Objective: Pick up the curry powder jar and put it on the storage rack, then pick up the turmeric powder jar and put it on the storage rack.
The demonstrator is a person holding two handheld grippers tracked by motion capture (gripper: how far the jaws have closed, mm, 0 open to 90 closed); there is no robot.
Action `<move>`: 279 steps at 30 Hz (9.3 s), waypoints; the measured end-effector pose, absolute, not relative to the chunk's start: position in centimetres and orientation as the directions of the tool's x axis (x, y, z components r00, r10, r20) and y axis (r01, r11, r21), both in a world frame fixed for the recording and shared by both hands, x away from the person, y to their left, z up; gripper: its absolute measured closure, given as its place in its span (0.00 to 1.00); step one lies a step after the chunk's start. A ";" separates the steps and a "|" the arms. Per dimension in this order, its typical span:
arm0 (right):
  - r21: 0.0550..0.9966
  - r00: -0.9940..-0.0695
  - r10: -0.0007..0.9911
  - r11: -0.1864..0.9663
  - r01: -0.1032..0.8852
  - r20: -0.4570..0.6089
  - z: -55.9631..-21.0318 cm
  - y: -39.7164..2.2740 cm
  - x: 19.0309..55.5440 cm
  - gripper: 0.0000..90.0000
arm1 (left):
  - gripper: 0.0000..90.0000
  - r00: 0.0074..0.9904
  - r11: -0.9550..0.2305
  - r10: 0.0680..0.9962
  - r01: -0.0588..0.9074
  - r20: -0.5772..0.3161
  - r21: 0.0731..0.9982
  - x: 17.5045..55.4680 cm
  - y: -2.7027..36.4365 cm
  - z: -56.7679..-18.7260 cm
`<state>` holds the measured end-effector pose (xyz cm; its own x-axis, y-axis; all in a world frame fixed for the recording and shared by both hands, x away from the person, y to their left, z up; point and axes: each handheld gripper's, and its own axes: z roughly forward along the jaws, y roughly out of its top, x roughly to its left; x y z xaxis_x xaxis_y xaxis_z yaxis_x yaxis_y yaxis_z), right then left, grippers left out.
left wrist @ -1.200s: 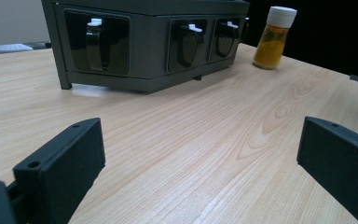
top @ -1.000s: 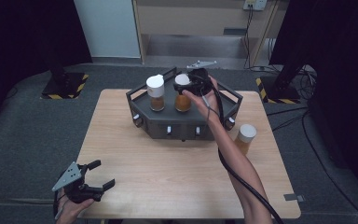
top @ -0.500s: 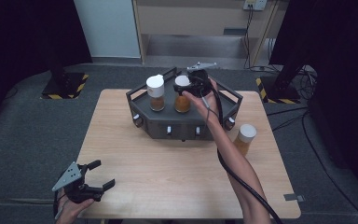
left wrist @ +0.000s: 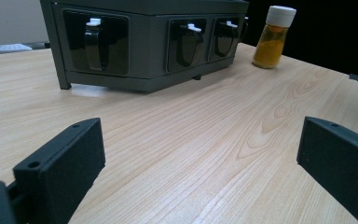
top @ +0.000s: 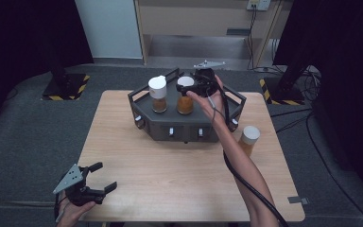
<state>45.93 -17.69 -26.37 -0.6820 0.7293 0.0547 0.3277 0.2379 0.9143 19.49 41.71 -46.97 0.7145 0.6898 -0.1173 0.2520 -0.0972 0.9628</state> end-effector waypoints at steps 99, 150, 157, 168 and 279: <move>0.950 -0.590 0.807 0.195 0.244 -0.014 -39.4 -35.2 16.8 0.06 | 0.00 0.708 -0.106 0.697 0.259 -0.114 0.960 19.4 41.5 -46.8; 0.943 -0.599 0.800 0.194 0.269 0.006 -41.7 -35.1 17.4 0.06 | 0.00 0.721 -0.110 0.684 0.249 -0.109 0.962 19.5 41.5 -46.8; 0.946 -0.596 0.803 0.183 0.267 0.013 -41.7 -35.3 17.3 0.06 | 0.00 0.720 -0.114 0.686 0.251 -0.107 0.961 19.4 41.5 -46.7; 0.947 -0.578 0.814 0.143 0.289 0.053 -40.9 -35.9 17.4 0.02 | 0.00 0.716 -0.111 0.690 0.251 -0.107 0.962 19.4 41.5 -46.8; 0.889 -0.545 0.838 0.226 0.399 0.032 -38.5 -35.1 31.8 0.37 | 0.00 0.706 -0.109 0.699 0.261 -0.113 0.959 19.4 41.5 -46.8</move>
